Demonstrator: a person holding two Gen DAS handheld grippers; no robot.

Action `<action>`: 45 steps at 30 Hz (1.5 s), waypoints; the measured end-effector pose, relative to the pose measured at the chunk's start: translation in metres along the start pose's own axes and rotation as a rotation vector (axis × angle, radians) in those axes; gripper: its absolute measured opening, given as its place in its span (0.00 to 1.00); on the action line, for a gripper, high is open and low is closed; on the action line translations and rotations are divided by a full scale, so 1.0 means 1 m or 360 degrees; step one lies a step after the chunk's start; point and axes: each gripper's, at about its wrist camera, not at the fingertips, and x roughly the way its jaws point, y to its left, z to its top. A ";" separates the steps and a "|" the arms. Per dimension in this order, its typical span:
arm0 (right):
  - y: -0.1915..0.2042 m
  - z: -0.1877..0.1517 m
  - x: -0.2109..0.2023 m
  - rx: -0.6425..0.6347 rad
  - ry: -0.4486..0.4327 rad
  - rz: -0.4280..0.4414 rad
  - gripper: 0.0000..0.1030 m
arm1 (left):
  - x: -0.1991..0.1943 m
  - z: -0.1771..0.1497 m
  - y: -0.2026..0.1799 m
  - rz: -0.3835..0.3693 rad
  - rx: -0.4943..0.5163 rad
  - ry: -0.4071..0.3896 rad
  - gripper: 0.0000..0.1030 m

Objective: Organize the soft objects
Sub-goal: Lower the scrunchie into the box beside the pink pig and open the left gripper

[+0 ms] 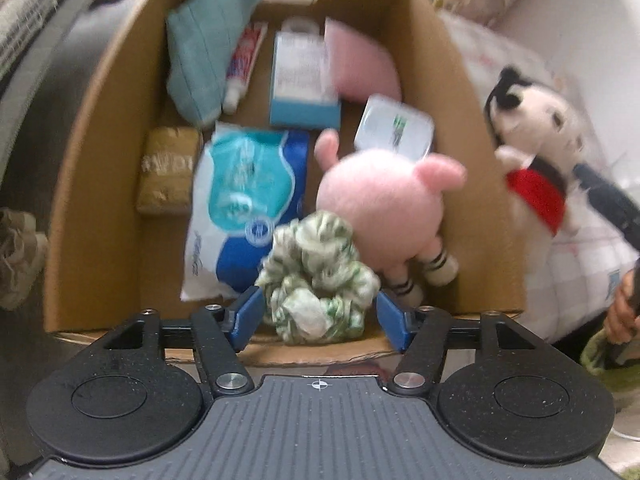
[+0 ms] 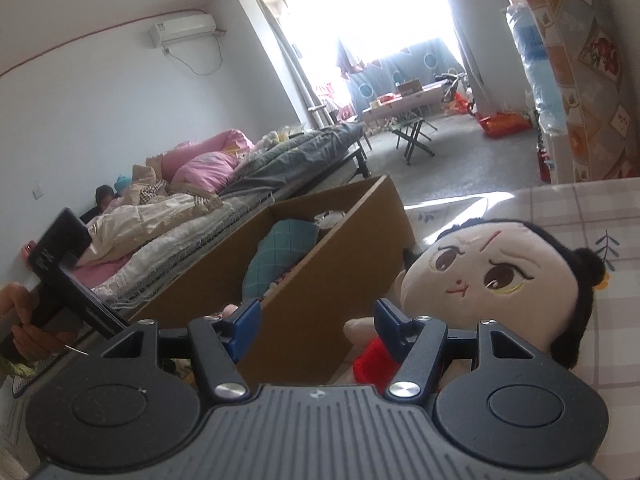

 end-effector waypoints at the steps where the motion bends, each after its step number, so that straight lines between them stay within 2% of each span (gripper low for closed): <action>1: 0.000 0.000 -0.001 0.0002 -0.0004 0.0003 0.64 | -0.006 0.000 -0.001 -0.0008 -0.0004 -0.0047 0.61; 3: 0.001 0.001 0.000 0.0011 -0.0002 0.0010 0.64 | -0.011 0.000 -0.002 -0.0032 0.0003 -0.0132 0.61; 5: 0.000 0.001 0.002 0.0022 0.0010 0.0014 0.64 | -0.006 0.005 -0.005 -0.0076 0.0053 -0.0157 0.61; 8: -0.001 0.001 0.002 0.0026 0.0019 0.0010 0.64 | 0.020 0.009 -0.019 -0.0127 0.0239 -0.0084 0.61; 10: -0.001 0.001 0.003 0.0025 0.0018 0.0003 0.64 | 0.037 0.013 -0.024 -0.0142 0.0283 -0.0007 0.61; 16: -0.007 0.001 0.007 0.0064 0.0043 0.0002 0.64 | 0.069 0.020 -0.027 -0.0259 0.0231 0.0178 0.62; 18: -0.010 0.000 0.008 0.0076 0.0053 0.0008 0.64 | 0.075 0.024 -0.022 -0.0302 0.0163 0.0210 0.62; 21: -0.010 0.000 0.008 0.0077 0.0057 0.0006 0.64 | 0.076 0.027 -0.016 -0.0303 0.0090 0.0228 0.62; 25: -0.011 -0.001 0.000 0.0063 0.0023 -0.0007 0.66 | 0.046 0.023 -0.012 -0.0301 0.0054 0.0137 0.68; 31: -0.010 -0.001 -0.005 0.0071 0.0008 0.0005 0.66 | -0.013 0.005 -0.013 -0.0283 0.0105 -0.0132 0.71; 35: -0.005 -0.001 -0.009 0.0055 -0.0005 0.0021 0.66 | -0.023 0.007 -0.014 -0.0284 0.0081 -0.0288 0.72; 37: -0.005 -0.001 -0.012 0.0048 -0.0015 0.0028 0.66 | -0.014 0.012 -0.012 -0.0270 0.0057 -0.0308 0.72; 41: -0.006 0.000 -0.017 0.0034 -0.0036 0.0009 0.66 | 0.008 0.018 -0.004 -0.0274 -0.0036 -0.0215 0.72; 43: -0.006 0.000 -0.018 0.0043 -0.0038 0.0000 0.66 | 0.010 0.016 -0.003 -0.0260 -0.0063 -0.0218 0.72; 45: -0.007 0.001 -0.021 0.0049 -0.0040 -0.0002 0.76 | 0.003 0.010 -0.005 -0.0255 -0.0078 -0.0285 0.76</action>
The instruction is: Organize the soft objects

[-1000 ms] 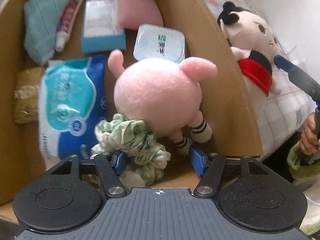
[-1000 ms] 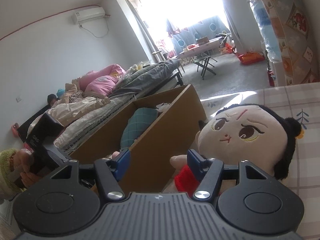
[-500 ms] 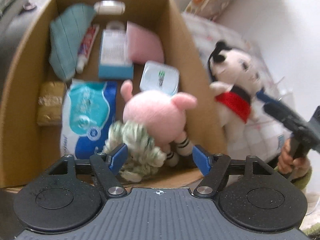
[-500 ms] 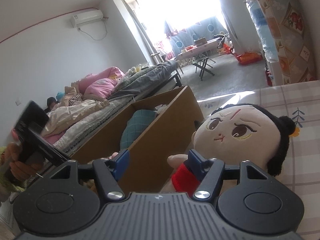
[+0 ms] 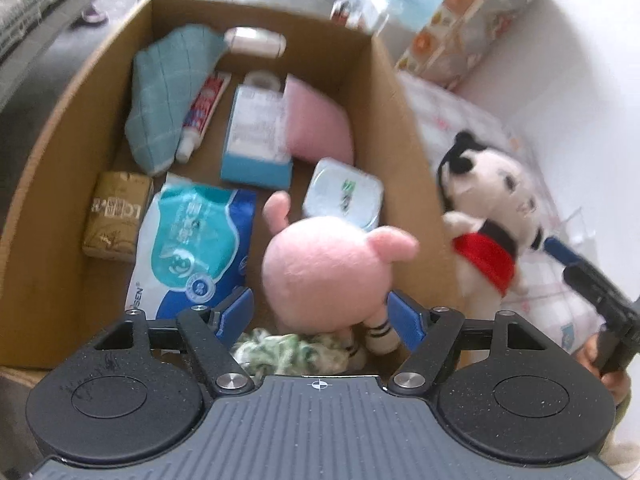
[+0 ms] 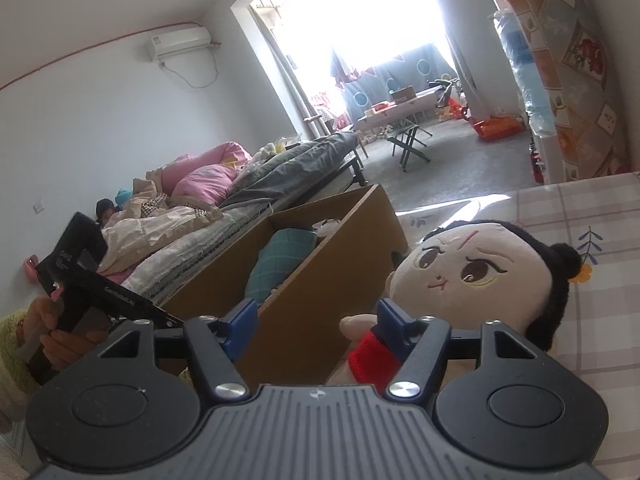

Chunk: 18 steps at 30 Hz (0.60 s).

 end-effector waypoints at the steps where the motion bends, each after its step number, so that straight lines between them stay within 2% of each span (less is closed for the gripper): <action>1: 0.001 0.000 -0.003 -0.0002 -0.0011 -0.0002 0.79 | -0.007 -0.004 -0.004 -0.0007 0.0002 -0.0053 0.83; 4: 0.012 -0.001 -0.013 -0.0026 -0.0054 -0.0017 0.92 | -0.028 -0.020 -0.017 -0.0028 -0.0007 -0.0215 0.96; 6: 0.025 -0.002 -0.023 -0.0068 -0.0097 -0.0055 1.00 | -0.042 -0.033 -0.030 -0.0050 0.0013 -0.0327 1.00; 10: 0.051 -0.012 -0.044 -0.0130 -0.0183 -0.0183 1.00 | -0.067 -0.064 -0.055 -0.0056 0.0056 -0.0509 1.00; 18: 0.093 -0.046 -0.070 -0.0181 -0.0149 -0.0599 1.00 | -0.083 -0.118 -0.095 0.0133 0.0185 -0.0719 1.00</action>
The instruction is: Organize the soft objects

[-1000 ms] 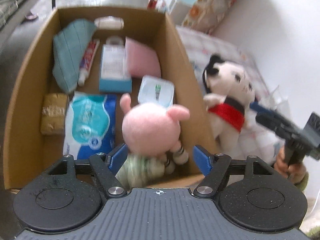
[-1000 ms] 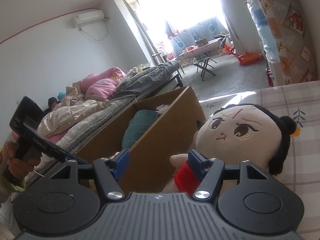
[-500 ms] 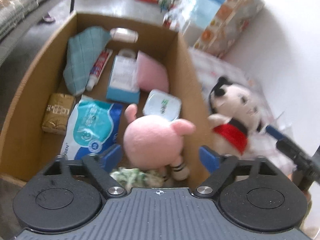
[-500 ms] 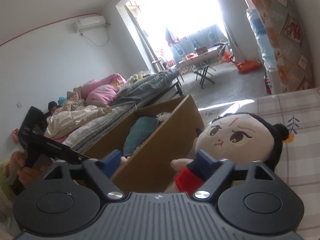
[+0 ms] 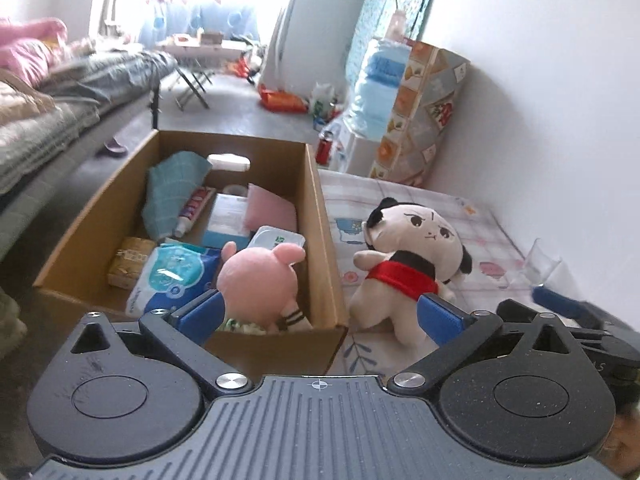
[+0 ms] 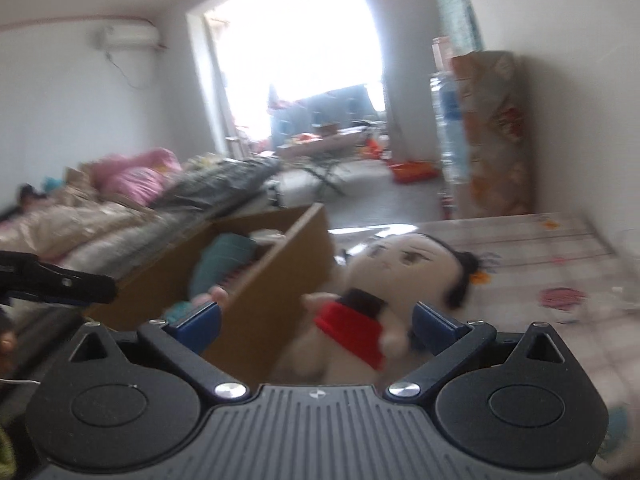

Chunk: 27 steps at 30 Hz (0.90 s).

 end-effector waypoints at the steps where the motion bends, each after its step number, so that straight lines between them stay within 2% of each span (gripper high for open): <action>1: 0.002 -0.003 -0.004 -0.0008 0.0004 -0.0046 1.00 | -0.002 -0.004 -0.003 0.0023 0.0008 -0.0011 1.00; 4: 0.010 -0.010 -0.015 -0.0005 0.0025 -0.0179 1.00 | -0.004 -0.016 -0.013 0.0099 0.0025 -0.0006 1.00; 10: 0.029 -0.021 -0.028 -0.0047 0.0047 -0.0354 1.00 | 0.000 -0.034 -0.021 0.0267 0.0049 0.0035 1.00; 13: 0.040 -0.027 -0.032 -0.0086 0.0041 -0.0444 1.00 | 0.000 -0.041 -0.027 0.0350 0.0133 0.0034 1.00; 21: 0.050 -0.031 -0.040 -0.0085 0.0010 -0.0492 1.00 | -0.003 -0.046 -0.038 0.0394 0.0225 -0.0021 1.00; 27: 0.055 -0.031 -0.042 -0.0091 0.0048 -0.0528 1.00 | -0.002 -0.048 -0.040 0.0418 0.0267 -0.0058 1.00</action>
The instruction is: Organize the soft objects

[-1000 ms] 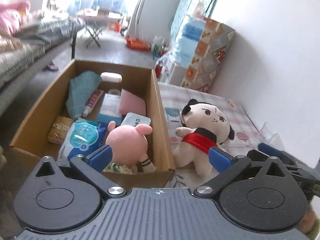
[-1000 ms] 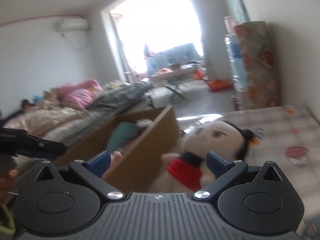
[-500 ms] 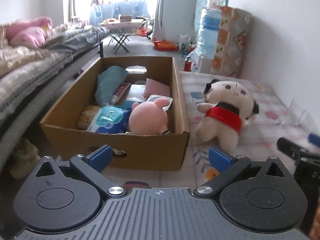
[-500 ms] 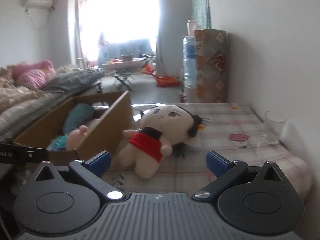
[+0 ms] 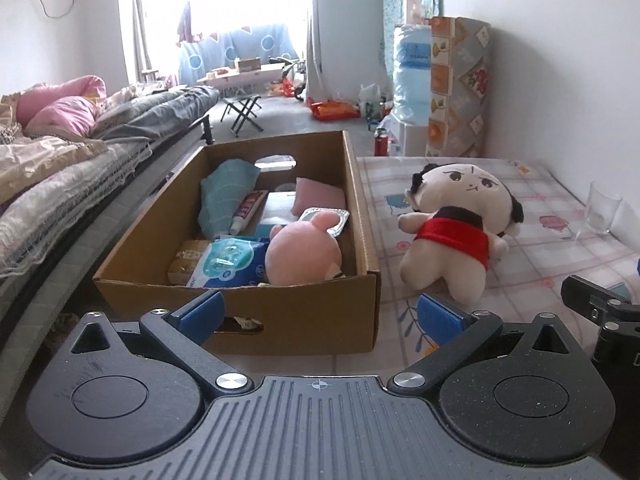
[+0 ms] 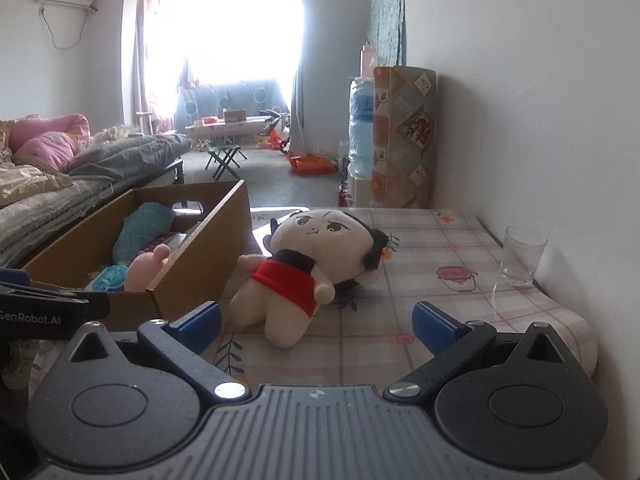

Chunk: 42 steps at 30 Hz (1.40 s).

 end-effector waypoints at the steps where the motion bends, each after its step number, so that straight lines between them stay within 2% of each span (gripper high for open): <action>1: 0.000 0.000 0.000 0.0011 0.0010 0.0005 1.00 | 0.000 0.000 -0.001 0.0011 0.0003 0.0000 1.00; 8: 0.003 0.000 0.008 0.0074 0.0096 0.0022 1.00 | 0.007 0.000 0.002 -0.0001 -0.0016 0.0092 1.00; 18: 0.008 -0.001 0.014 0.0071 0.0132 0.0023 1.00 | 0.014 -0.001 0.012 0.0008 -0.0070 0.0186 1.00; 42: 0.010 0.001 0.017 0.0052 0.0144 0.0005 1.00 | 0.012 0.003 0.009 -0.0001 -0.0018 0.0175 1.00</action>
